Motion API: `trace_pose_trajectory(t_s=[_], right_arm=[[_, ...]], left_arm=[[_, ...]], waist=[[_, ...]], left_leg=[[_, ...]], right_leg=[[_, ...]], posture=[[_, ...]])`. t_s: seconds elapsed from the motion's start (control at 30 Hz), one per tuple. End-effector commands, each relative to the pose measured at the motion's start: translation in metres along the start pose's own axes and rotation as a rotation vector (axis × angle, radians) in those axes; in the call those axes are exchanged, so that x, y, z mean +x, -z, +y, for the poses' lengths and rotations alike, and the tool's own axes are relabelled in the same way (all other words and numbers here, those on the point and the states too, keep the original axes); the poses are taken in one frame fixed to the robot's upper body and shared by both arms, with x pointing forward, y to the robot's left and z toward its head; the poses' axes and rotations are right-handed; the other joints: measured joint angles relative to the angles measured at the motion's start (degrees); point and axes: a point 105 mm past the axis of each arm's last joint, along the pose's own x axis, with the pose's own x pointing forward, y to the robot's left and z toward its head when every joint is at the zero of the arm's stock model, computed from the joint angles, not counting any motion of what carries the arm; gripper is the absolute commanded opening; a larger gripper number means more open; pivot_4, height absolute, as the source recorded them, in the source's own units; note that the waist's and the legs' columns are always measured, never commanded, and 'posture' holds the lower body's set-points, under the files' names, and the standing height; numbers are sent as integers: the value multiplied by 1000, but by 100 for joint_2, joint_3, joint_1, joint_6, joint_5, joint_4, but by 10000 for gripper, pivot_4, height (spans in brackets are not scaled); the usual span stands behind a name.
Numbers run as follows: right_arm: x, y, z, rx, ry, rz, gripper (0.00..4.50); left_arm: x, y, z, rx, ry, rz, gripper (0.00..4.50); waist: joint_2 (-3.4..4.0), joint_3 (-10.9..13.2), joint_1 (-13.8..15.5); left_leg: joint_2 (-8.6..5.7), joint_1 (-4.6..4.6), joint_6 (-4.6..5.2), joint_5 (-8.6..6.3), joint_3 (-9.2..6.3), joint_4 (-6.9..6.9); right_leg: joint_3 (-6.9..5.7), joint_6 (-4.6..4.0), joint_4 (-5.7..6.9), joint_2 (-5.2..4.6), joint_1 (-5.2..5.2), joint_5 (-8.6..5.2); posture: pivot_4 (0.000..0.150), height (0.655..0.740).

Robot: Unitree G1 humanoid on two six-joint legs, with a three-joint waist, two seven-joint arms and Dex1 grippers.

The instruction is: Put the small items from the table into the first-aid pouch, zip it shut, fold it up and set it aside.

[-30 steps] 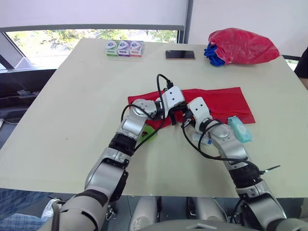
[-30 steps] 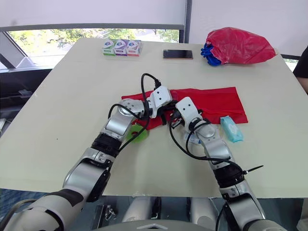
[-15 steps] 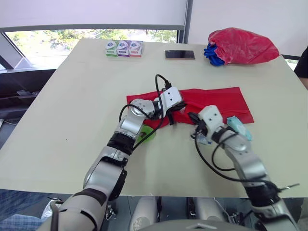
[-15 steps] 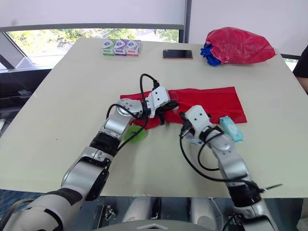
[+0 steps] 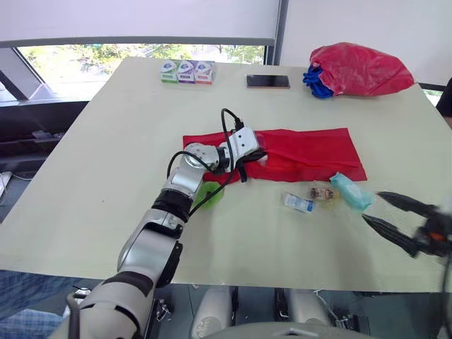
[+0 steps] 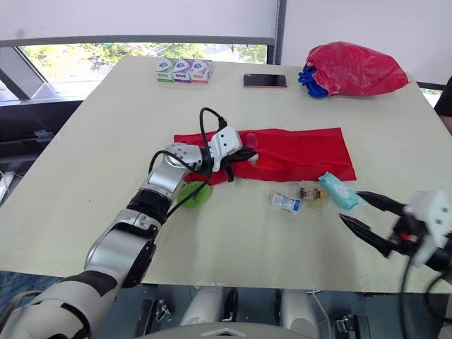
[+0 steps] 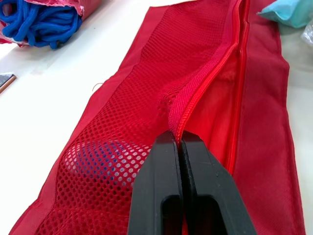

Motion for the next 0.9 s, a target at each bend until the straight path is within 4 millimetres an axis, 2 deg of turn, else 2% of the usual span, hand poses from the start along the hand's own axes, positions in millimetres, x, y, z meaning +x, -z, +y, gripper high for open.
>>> trace_pose_trajectory(t_s=[0.03, 0.23, 0.37, 0.43, 0.53, 0.7, 0.8, 0.9], right_arm=[[-25, -15, -4, -45, 16, -19, 44499], [-52, -20, -9, -61, 46, 20, 44499], [-51, -21, -9, -65, 29, 27, 44499], [-44, -18, -9, -69, 15, 36, 44499], [-28, -7, -10, -82, 19, 79, 44499], [15, 2, 6, -76, -34, 59, 44499], [47, 5, 19, -85, -79, 41, 44499], [79, 17, 35, -86, -143, 52, 44499]], left_arm=[[-2, -15, 10, 43, -13, -45, 0], [0, -13, 10, 49, -3, -45, 0], [0, -13, 10, 54, -1, -45, 0], [0, -13, 10, 58, 0, -45, 0], [-1, -12, 11, 62, 0, -45, 0], [-2, -10, 10, 62, -1, -41, 0], [-1, -9, 5, 64, 13, -45, 0], [1, -10, 0, 72, 27, -52, 0]], waist=[[0, 0, -3], [-1, 0, 4], [-1, 0, 4], [-1, 0, 5], [-1, 1, 6], [1, 0, 2], [1, 0, 0], [-1, -1, 0]], left_leg=[[1, -1, 0, 0, 3, 1], [0, -1, 0, 0, 3, 0], [2, -1, 0, 0, 3, 0], [2, -2, 0, 0, 3, 0], [1, -2, 0, 0, 2, 0], [1, -3, 0, 0, 2, 0], [1, -4, 0, 0, 2, 3], [0, -4, 0, 0, 2, 4]], right_leg=[[2, 0, -1, -1, -1, 0], [4, 0, -1, -4, -1, 0], [4, 0, -1, -5, -1, -1], [4, 0, -1, -5, -2, -1], [3, 0, -2, -7, -2, 0], [2, -1, 0, -6, -4, -1], [1, 0, 0, -6, -3, 0], [1, -1, 0, -5, -4, 0]], posture=[[1500, 7400], [1500, 7400], [1500, 7400], [1500, 7400], [1500, 7400], [1500, 7400], [1500, 7400], [1500, 7400]])
